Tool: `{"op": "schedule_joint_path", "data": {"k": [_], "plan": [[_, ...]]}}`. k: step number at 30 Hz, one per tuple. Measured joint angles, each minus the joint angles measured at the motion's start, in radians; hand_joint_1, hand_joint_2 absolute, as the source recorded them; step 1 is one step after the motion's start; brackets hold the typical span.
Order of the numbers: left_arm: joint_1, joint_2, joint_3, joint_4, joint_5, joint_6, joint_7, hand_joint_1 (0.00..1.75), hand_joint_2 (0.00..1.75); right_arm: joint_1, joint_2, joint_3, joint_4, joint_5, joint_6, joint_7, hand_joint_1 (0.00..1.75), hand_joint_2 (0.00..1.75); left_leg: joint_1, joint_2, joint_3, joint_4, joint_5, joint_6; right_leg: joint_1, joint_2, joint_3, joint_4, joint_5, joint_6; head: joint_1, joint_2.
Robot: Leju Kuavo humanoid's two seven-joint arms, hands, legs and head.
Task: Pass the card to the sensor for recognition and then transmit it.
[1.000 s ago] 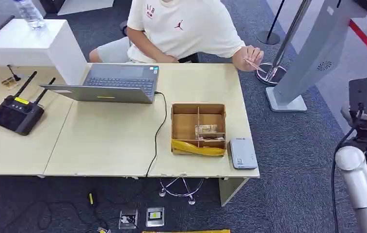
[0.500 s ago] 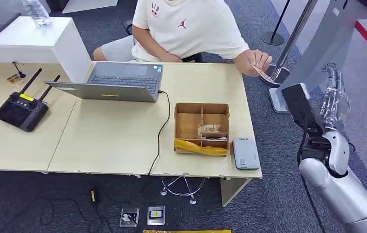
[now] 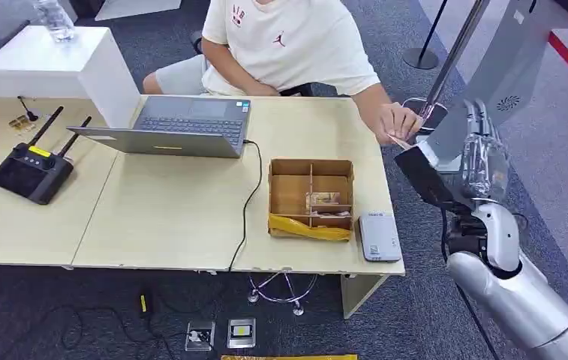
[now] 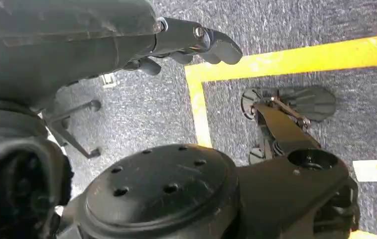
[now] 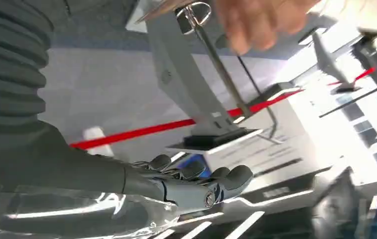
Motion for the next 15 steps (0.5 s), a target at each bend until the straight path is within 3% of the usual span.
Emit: {"op": "schedule_joint_path", "data": {"k": [6,15], "plan": [[-0.005,0.0,-0.003,-0.001,-0.001,0.0,0.0,0.0,0.0,-0.1,0.023,0.127,0.01,0.064,0.128,-0.051,0.0,1.75,0.0,0.0,-0.002,0.0,0.0,-0.001,0.0,0.0,-0.001,0.0,0.001,-0.001,0.0,0.0],[-0.012,0.0,-0.003,0.001,0.011,0.0,0.0,0.0,0.0,-0.173,0.096,0.252,0.086,0.065,0.123,-0.083,0.0,1.75,0.002,-0.002,-0.003,0.0,0.001,-0.001,0.002,-0.001,-0.002,0.0,0.0,-0.001,0.0,0.0]]}}
